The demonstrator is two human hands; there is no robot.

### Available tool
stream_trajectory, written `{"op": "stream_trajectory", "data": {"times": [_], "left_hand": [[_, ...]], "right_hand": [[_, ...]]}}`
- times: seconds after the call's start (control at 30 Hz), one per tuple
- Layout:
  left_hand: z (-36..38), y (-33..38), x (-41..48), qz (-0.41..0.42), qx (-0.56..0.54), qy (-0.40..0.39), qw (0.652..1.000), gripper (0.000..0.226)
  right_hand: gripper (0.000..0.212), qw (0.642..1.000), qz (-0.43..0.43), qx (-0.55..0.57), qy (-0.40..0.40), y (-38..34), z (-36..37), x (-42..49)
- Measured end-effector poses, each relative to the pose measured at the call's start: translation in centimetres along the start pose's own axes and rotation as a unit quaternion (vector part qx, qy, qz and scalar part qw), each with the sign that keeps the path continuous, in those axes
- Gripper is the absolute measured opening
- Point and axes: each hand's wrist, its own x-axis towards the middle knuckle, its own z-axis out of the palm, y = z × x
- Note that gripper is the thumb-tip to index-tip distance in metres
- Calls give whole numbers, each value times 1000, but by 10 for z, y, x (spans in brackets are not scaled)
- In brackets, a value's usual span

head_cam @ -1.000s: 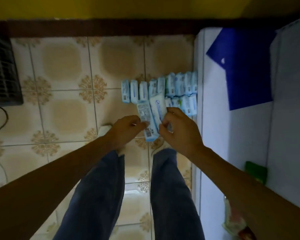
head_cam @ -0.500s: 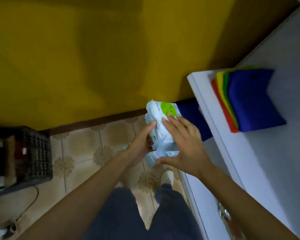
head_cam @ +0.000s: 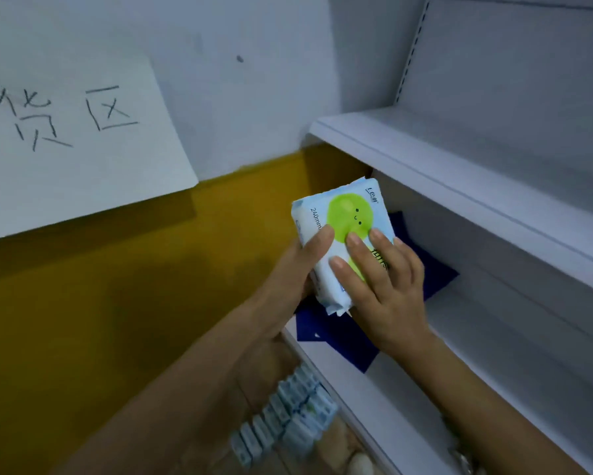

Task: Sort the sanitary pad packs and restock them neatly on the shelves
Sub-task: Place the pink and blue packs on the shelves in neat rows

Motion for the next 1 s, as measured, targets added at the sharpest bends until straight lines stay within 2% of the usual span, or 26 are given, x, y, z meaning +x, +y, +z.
{"op": "stream_trajectory", "data": {"times": [0.07, 0.17, 0.23, 0.3, 0.33, 0.4, 0.43, 0.5, 0.57, 0.67, 0.73, 0.8, 0.83, 0.9, 0.93, 1.0], "left_hand": [[26, 24, 9, 46, 28, -13, 998, 101], [65, 52, 27, 85, 5, -91, 992, 86], [86, 61, 41, 111, 62, -125, 984, 94], [105, 70, 58, 117, 127, -127, 977, 94], [113, 71, 68, 115, 143, -118, 976, 83], [128, 71, 83, 143, 187, -90, 968, 67], [135, 71, 90, 173, 227, -66, 956, 72], [144, 75, 103, 217, 279, -24, 935, 88], [149, 81, 120, 229, 284, -91, 927, 85], [160, 84, 140, 214, 266, -209, 916, 61], [167, 82, 147, 219, 259, -218, 915, 53], [171, 78, 153, 224, 267, -217, 912, 52], [172, 77, 156, 227, 284, -217, 906, 53], [175, 74, 160, 252, 352, -217, 875, 56], [177, 74, 162, 274, 400, -216, 848, 57], [182, 77, 167, 316, 478, -211, 791, 59]], "right_hand": [[67, 999, 4, -7, 36, 21, -3, 4], [75, 996, 63, -1, 64, 62, -21, 26], [65, 991, 114, 33, 56, 87, -39, 37], [67, 976, 190, 93, 44, 112, -59, 45], [71, 958, 247, 139, 44, 122, -69, 50], [75, 895, 377, 233, 48, 134, -88, 60], [75, 860, 425, 278, 51, 137, -96, 63], [73, 813, 470, 339, 52, 145, -108, 64], [69, 785, 501, 363, 40, 153, -119, 60], [78, 743, 539, 396, 12, 169, -133, 53], [93, 711, 566, 418, -7, 180, -140, 50], [106, 655, 607, 450, -17, 192, -145, 47], [100, 634, 625, 455, -30, 196, -149, 47], [67, 633, 640, 431, -71, 206, -154, 45], [52, 637, 639, 421, -88, 210, -156, 44], [45, 626, 652, 419, -87, 220, -159, 42]]}}
